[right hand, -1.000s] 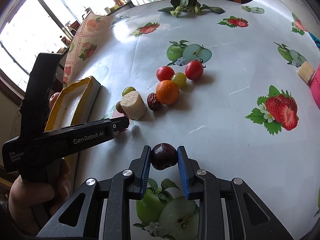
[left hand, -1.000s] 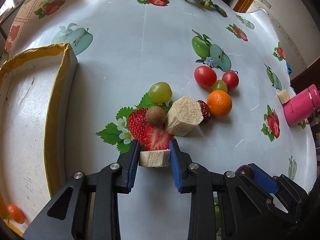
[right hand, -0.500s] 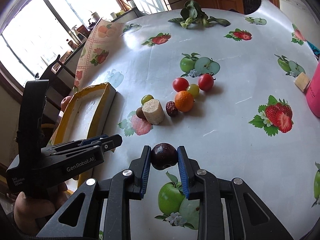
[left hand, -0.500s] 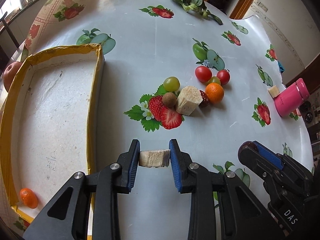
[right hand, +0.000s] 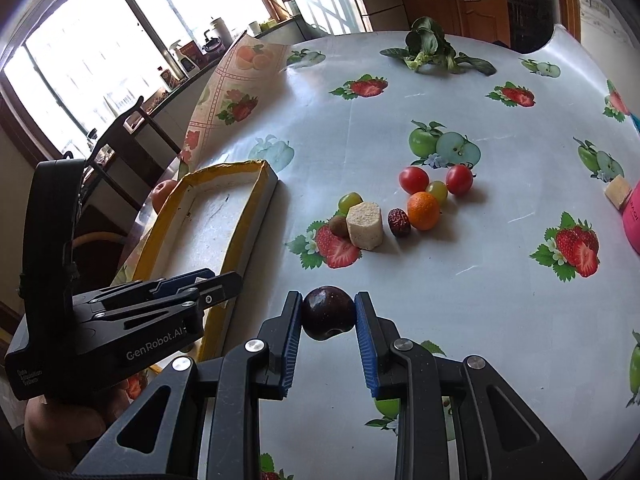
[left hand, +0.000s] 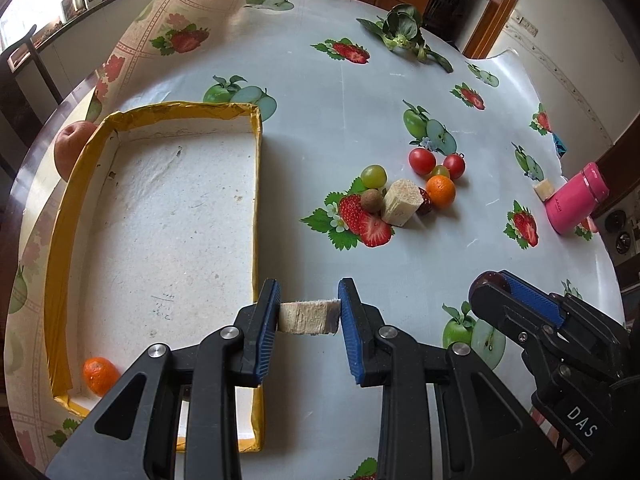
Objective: Organize fruits
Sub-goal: 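Carry the white cube and plum into the tray and open both grippers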
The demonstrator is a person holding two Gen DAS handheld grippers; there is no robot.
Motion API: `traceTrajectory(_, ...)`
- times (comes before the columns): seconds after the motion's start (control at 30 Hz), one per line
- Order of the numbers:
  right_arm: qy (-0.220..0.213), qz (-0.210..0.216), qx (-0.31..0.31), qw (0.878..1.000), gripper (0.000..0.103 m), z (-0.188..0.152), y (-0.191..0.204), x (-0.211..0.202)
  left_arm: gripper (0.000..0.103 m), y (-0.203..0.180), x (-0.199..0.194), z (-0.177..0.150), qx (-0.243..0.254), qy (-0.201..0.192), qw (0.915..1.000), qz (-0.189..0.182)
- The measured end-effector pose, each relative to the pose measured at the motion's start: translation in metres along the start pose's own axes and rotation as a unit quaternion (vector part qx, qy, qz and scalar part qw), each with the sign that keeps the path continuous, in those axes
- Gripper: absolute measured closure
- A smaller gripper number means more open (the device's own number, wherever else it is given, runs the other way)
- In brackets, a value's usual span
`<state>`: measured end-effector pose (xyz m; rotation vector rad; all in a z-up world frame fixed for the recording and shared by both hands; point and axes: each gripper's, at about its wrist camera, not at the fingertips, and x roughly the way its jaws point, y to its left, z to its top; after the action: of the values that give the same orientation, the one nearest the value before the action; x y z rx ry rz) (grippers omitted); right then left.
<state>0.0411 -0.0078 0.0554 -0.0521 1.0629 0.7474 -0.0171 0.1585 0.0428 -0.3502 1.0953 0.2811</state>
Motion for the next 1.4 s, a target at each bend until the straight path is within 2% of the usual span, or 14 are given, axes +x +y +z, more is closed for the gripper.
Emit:
traceTrajectory(0.77, 0.021, 0.034, -0.066, 0.997, 0.076, 0.001, 0.081, 0.025, 0.075, 0.080, -0.021, -0.020, -0.056, -0.009, 0.9979, 0.031)
traceTrajectory(1.4, 0.040, 0.055, -0.097, 0.993, 0.076, 0.008, 0.120, 0.051, 0.075, 0.116, -0.014, -0.023, -0.087, -0.003, 0.9952, 0.043)
